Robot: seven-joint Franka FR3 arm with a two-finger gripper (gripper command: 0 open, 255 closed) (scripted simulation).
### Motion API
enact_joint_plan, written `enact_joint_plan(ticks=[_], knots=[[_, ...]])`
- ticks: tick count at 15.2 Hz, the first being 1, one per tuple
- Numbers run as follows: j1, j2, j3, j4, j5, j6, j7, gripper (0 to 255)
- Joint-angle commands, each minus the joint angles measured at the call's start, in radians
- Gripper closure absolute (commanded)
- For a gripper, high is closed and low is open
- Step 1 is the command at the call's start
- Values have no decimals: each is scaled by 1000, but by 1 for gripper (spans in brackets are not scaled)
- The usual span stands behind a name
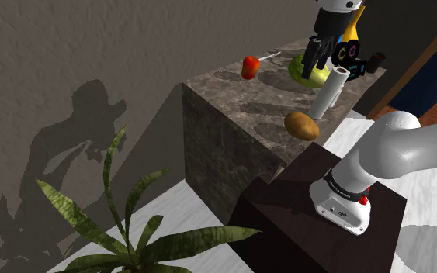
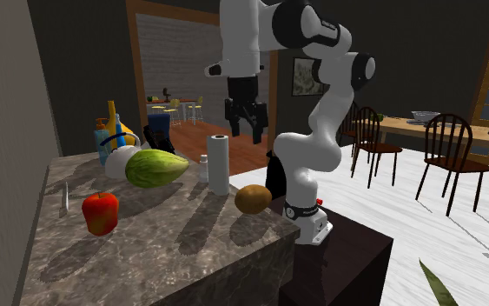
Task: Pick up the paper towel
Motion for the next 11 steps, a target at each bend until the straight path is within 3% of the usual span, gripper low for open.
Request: enact_joint_plan(ticks=[1,11], knots=[[0,0,0,0,0,0,0,0],[-99,-64,-235,-53,-185,83,-215,0]])
